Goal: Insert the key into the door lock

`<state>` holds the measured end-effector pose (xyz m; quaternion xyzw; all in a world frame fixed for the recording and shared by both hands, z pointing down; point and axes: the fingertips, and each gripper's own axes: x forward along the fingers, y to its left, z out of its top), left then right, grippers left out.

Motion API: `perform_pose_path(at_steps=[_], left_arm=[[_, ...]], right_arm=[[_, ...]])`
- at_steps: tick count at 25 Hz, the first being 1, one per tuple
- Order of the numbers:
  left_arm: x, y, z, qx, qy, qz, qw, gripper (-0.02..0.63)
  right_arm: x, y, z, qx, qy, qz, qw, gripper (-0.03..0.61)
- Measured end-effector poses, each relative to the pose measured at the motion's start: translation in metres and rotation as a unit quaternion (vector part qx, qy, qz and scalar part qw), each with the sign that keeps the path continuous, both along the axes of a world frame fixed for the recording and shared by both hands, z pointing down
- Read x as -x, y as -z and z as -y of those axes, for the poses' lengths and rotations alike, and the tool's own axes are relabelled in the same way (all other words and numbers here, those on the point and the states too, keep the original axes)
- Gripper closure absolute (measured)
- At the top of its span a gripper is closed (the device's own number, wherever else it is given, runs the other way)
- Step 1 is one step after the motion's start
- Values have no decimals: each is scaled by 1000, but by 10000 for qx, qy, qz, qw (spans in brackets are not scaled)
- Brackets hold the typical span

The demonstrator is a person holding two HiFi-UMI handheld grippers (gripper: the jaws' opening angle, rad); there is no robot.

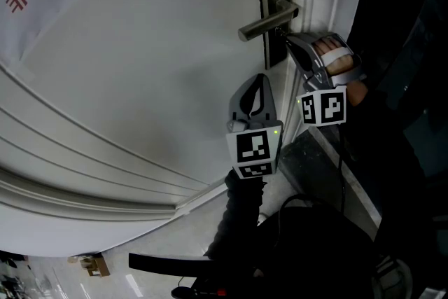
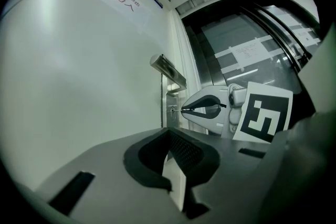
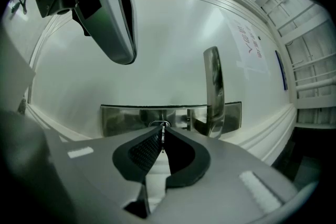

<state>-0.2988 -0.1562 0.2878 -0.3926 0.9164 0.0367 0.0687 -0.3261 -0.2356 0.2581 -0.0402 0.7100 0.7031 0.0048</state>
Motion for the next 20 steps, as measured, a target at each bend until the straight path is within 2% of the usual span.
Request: perform_pose_path(at_steps=[20], left_arm=[[-4, 8, 4, 40, -130, 177, 9998, 612]], right_arm=[[4, 1, -1, -102, -75, -54, 9999, 566]])
